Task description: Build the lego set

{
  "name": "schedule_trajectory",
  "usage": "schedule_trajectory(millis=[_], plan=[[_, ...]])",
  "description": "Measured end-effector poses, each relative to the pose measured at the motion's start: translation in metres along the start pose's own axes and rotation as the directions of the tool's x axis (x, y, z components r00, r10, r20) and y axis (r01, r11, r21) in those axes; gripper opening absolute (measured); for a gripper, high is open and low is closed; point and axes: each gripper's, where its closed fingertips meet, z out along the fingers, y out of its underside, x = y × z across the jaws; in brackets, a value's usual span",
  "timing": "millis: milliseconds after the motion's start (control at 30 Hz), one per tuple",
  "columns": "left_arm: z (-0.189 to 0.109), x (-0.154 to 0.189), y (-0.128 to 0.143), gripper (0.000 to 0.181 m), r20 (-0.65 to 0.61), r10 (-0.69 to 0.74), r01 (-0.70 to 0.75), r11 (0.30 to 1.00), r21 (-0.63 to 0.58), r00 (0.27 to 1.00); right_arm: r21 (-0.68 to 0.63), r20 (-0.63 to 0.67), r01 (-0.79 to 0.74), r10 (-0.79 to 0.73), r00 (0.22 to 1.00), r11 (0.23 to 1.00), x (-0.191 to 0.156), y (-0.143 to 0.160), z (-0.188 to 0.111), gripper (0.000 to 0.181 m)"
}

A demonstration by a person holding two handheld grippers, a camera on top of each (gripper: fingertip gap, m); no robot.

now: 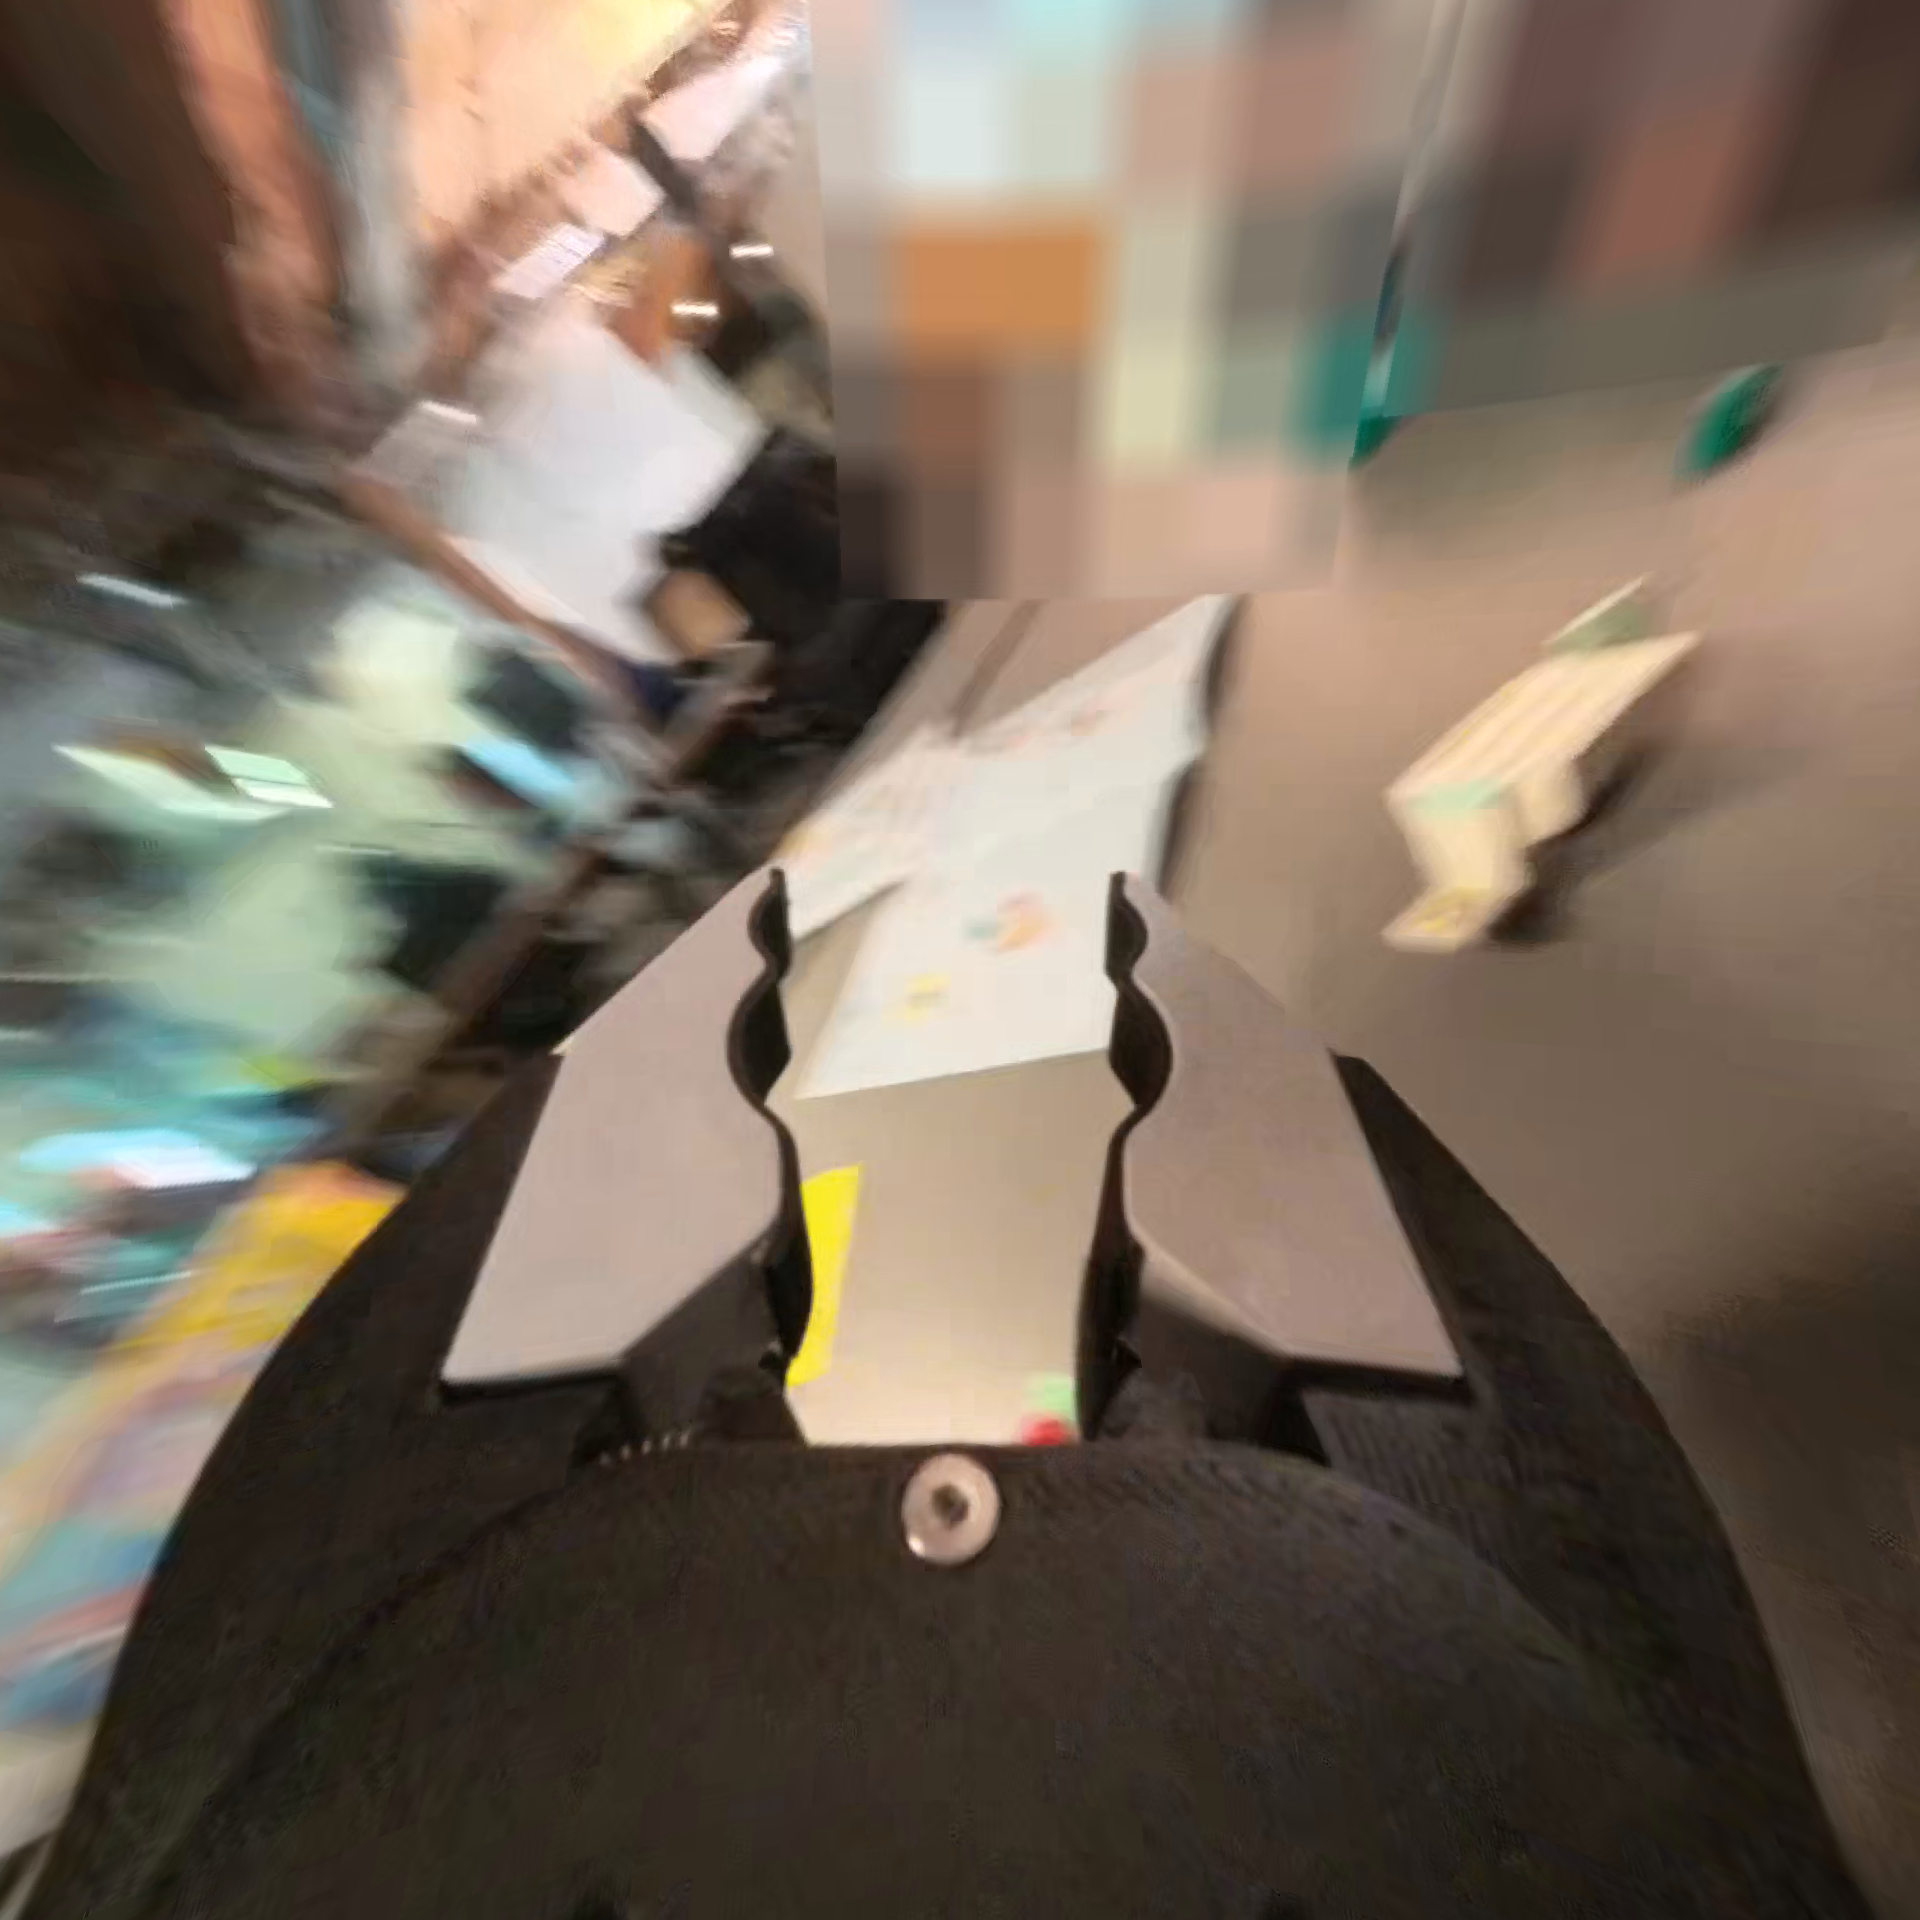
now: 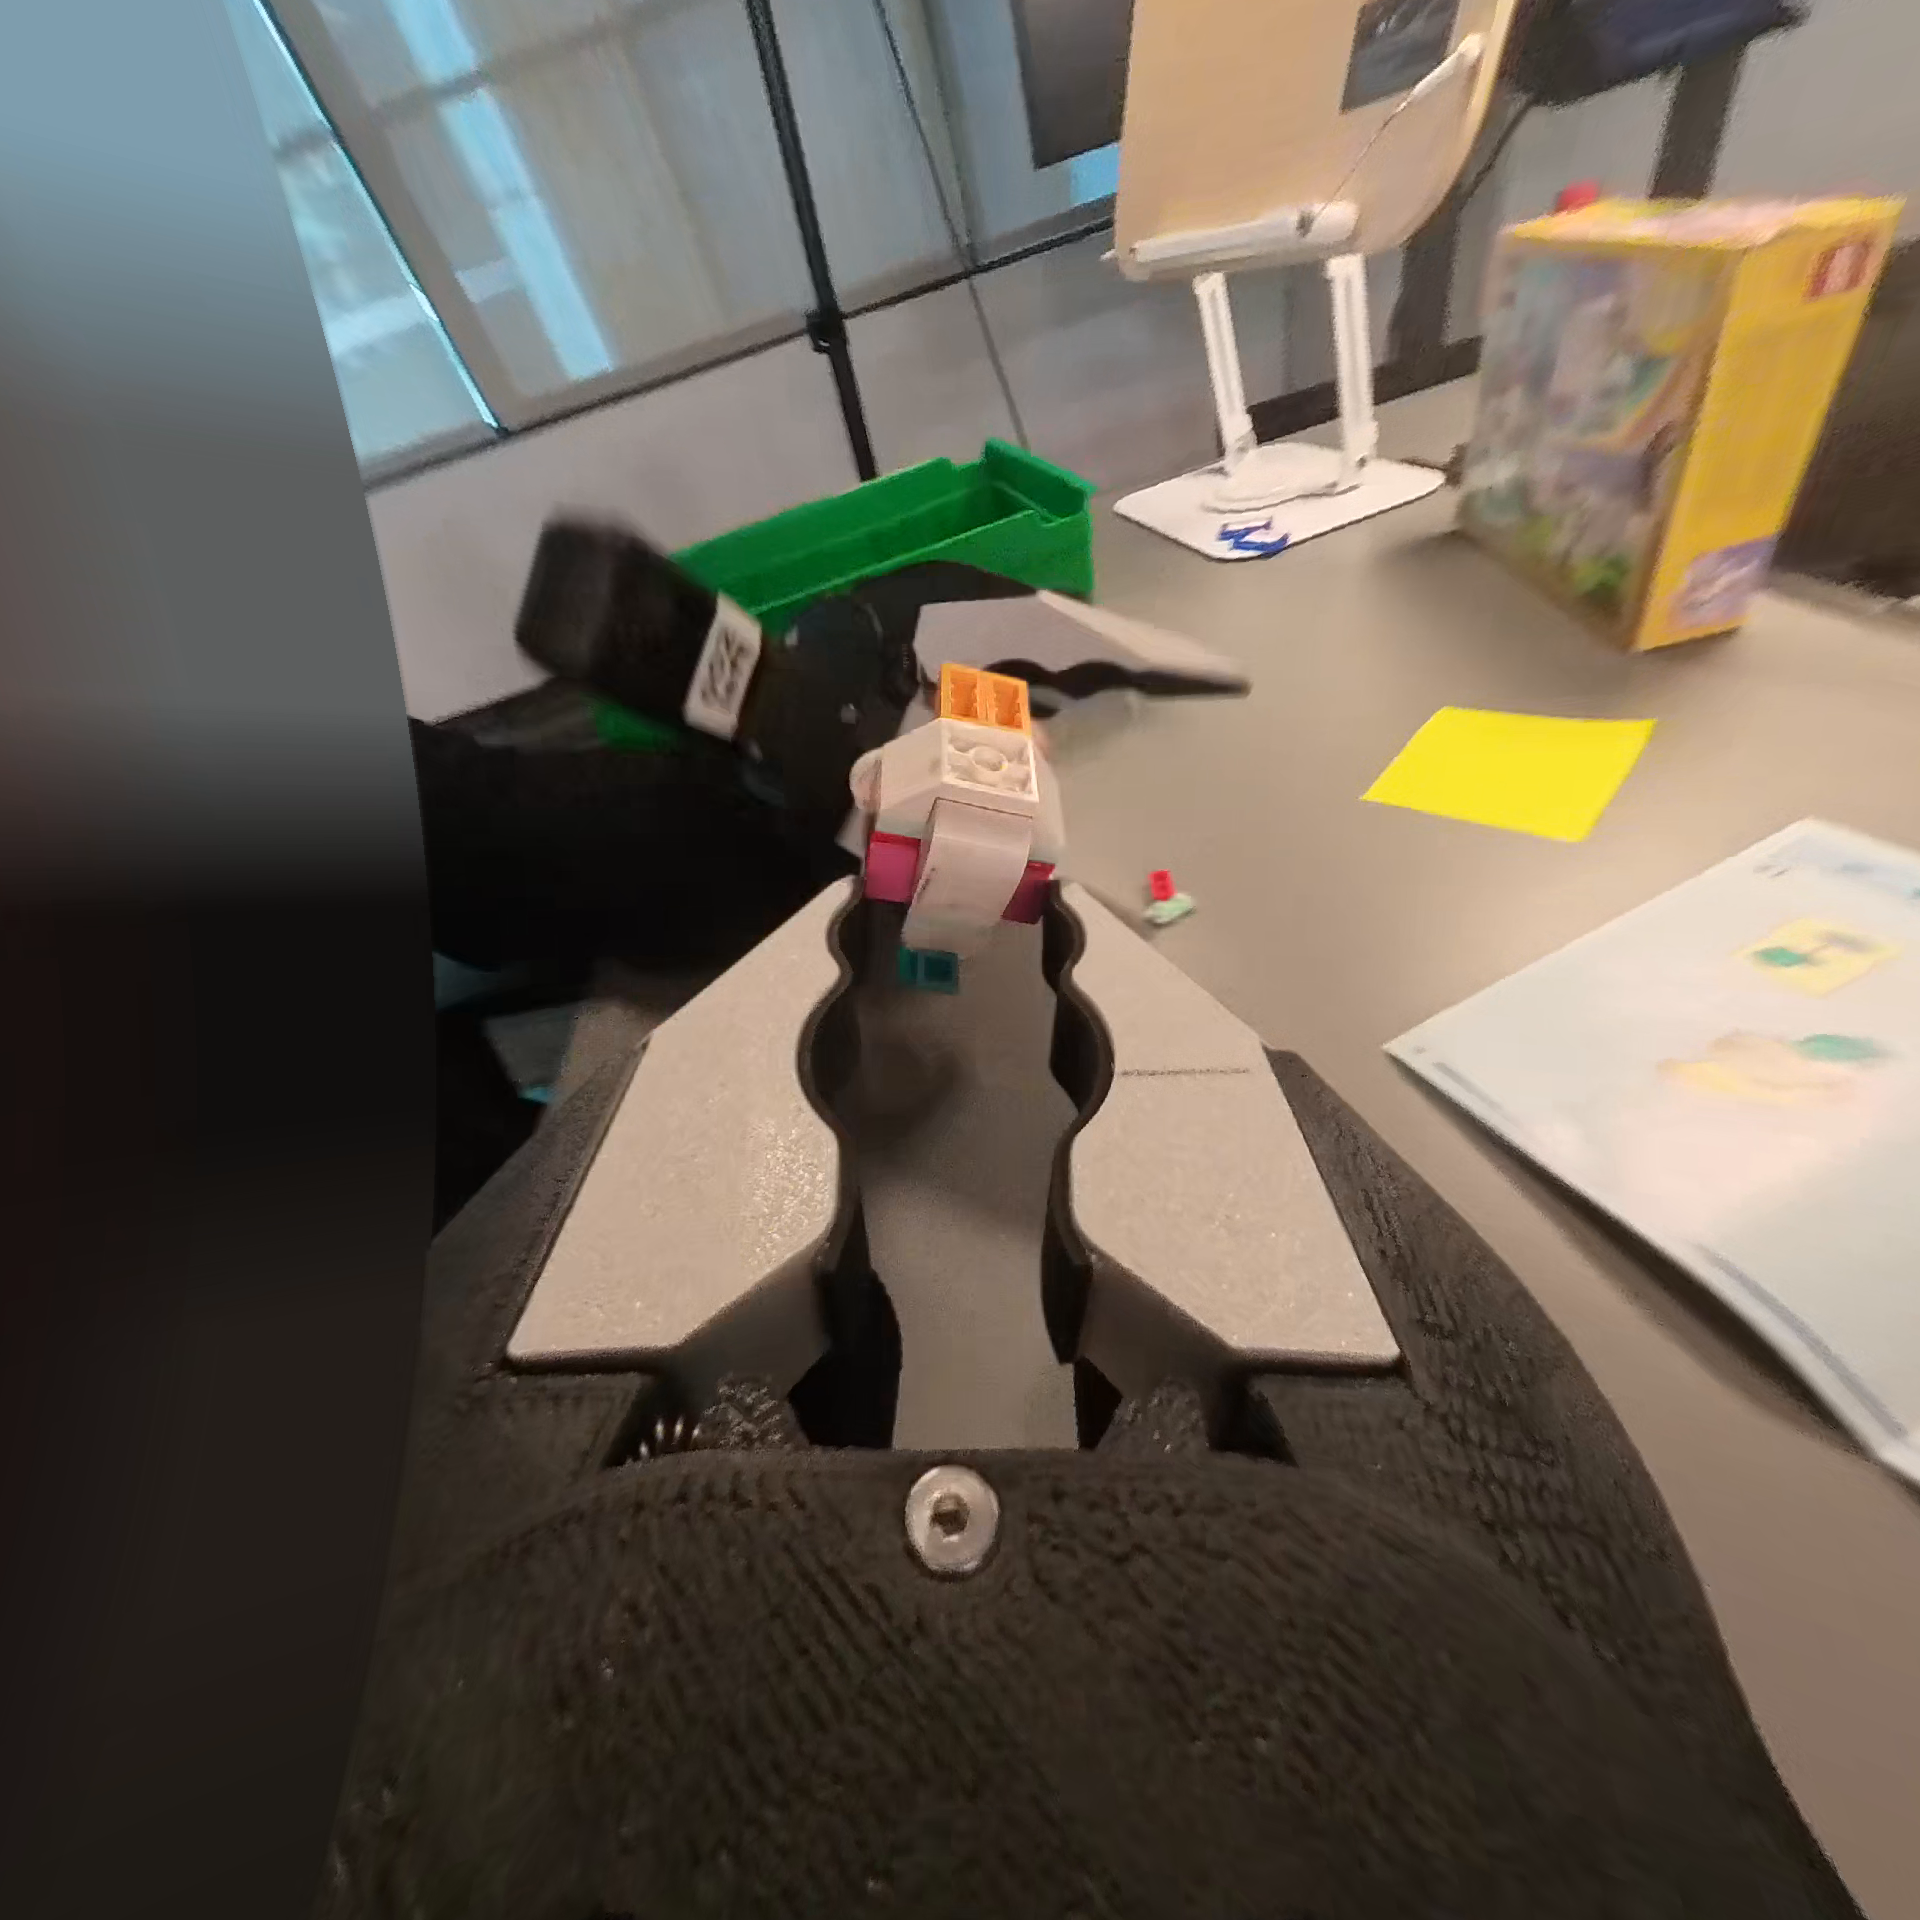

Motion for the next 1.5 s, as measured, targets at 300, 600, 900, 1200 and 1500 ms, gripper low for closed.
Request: schedule_trajectory(millis=[300, 600, 900, 1200, 1500], plan=[[-0.018, 0.035, -0.037, 0.079, -0.566, -0.559, 0.683, 0.730, 0.008, 0.605, -0.081, -0.136, 0.210, -0.219, 0.966, 0.974, 0.011, 0.010, -0.005, 0.031], [-0.029, 0.050, -0.062, 0.057, -0.685, -0.523, 0.737, 0.675, 0.032, 0.508, -0.128, -0.028, 0.278, -0.284, 0.958, 0.952, -0.009, 0.026, 0.009, 0.031], [-0.035, 0.058, -0.067, 0.047, -0.736, -0.495, 0.744, 0.668, 0.018, 0.462, -0.149, -0.033, 0.382, -0.390, 0.920, 0.912, -0.012, 0.029, 0.017, 0.031], [-0.025, 0.037, -0.047, 0.043, -0.622, -0.552, 0.716, 0.697, 0.020, 0.555, -0.309, -0.137, 0.330, -0.385, 0.913, 0.892, 0.019, 0.040, -0.002, 0.053], [-0.021, 0.057, -0.009, 0.042, -0.593, -0.502, 0.532, 0.835, -0.142, 0.629, -0.616, -0.050, 0.178, -0.264, 0.963, 0.767, 0.047, 0.104, -0.002, 0.049]])
